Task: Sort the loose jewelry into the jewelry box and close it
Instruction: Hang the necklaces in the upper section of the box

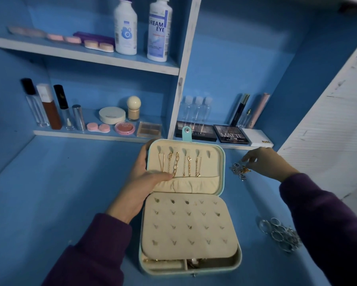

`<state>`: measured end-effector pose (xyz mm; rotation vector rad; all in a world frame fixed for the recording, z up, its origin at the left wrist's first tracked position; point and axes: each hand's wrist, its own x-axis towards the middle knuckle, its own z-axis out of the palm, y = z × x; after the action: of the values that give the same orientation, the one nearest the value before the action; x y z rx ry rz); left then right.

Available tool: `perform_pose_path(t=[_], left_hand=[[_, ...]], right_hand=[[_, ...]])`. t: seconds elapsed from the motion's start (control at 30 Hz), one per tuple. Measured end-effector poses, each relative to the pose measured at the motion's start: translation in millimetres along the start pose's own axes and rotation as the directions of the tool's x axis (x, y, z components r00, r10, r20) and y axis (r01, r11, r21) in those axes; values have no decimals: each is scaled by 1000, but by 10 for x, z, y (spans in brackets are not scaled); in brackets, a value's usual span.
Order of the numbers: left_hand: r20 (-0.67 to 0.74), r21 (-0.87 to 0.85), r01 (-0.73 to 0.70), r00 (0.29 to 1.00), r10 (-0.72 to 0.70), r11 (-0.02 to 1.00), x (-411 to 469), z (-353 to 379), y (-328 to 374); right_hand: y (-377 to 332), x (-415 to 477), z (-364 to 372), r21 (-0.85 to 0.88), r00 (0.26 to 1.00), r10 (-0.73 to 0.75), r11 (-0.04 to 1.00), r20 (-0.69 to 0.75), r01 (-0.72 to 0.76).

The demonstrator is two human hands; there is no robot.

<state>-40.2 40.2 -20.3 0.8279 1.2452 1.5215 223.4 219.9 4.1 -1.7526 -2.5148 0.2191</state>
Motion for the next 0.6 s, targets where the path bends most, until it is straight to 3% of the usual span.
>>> perform_pose_path(t=[0.3, 0.5, 0.6], left_hand=[[12, -3, 29, 1000, -29, 1000, 2, 7, 14], [6, 5, 26, 1000, -26, 1000, 3, 1, 8], [2, 5, 24, 1000, -24, 1000, 4, -3, 3]], right_hand=[[53, -37, 126, 81, 997, 57, 995, -56, -53], [98, -68, 87, 310, 988, 124, 947, -91, -90], [76, -107, 13, 499, 977, 178, 861, -114, -99]])
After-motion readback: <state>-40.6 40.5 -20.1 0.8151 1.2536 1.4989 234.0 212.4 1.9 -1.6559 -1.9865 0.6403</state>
